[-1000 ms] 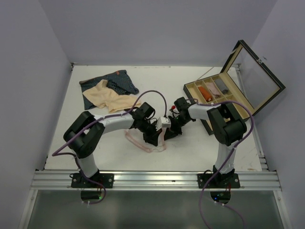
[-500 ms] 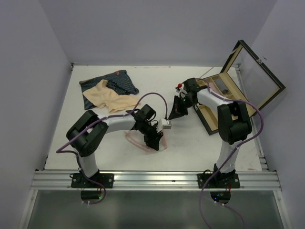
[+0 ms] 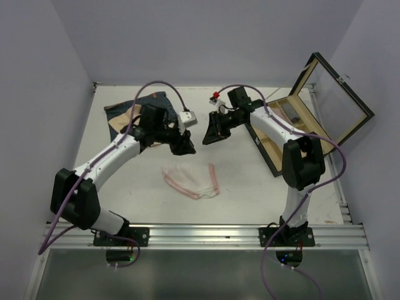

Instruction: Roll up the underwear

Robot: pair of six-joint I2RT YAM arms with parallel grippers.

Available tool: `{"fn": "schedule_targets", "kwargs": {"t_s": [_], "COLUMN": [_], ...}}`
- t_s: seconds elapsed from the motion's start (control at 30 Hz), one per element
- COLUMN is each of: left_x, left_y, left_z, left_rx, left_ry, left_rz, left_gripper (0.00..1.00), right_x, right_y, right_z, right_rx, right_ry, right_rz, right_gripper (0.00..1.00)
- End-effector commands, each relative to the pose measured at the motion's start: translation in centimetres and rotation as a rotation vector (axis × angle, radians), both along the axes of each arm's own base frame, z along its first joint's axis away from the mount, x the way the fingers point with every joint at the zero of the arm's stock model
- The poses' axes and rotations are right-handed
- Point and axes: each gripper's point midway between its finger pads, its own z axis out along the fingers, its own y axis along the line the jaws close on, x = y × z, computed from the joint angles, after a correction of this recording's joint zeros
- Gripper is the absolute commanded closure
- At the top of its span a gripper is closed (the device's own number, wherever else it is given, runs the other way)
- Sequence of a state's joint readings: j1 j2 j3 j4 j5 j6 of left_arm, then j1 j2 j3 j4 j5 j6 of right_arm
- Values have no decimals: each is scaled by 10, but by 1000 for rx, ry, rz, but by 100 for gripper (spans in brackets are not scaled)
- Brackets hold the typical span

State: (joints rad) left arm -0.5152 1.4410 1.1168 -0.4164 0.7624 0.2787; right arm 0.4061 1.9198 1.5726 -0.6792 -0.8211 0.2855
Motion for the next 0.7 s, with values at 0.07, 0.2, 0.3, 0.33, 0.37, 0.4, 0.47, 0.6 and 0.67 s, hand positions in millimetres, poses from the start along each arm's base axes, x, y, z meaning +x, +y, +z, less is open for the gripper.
{"fn": "schedule_targets", "kwargs": {"t_s": [0.07, 0.2, 0.3, 0.33, 0.37, 0.4, 0.47, 0.6, 0.67], "left_x": [34, 25, 17, 13, 13, 13, 17, 32, 41], "left_y": [77, 84, 91, 94, 97, 101, 108, 109, 108], "left_z": [-47, -79, -115, -131, -138, -146, -161, -175, -176], "left_rx": [-14, -40, 23, 44, 48, 57, 63, 76, 70], "left_ry": [340, 482, 560, 605, 617, 641, 668, 664, 648], "left_rz": [197, 211, 234, 240, 246, 260, 278, 288, 280], "left_gripper": [67, 69, 69, 71, 71, 71, 73, 73, 74], "right_x": [-54, -83, -103, -106, -117, -120, -126, -124, -118], "right_y": [42, 30, 20, 18, 11, 8, 5, 4, 9], "right_z": [-13, -61, -92, -99, -114, -121, -136, -149, -141], "right_rx": [35, -15, -48, -55, -76, -92, -99, -115, -97], "right_ry": [19, 149, 261, 275, 320, 329, 360, 349, 339], "right_rz": [240, 257, 259, 259, 255, 249, 238, 239, 248], "right_gripper": [73, 69, 68, 67, 67, 66, 66, 65, 65]}}
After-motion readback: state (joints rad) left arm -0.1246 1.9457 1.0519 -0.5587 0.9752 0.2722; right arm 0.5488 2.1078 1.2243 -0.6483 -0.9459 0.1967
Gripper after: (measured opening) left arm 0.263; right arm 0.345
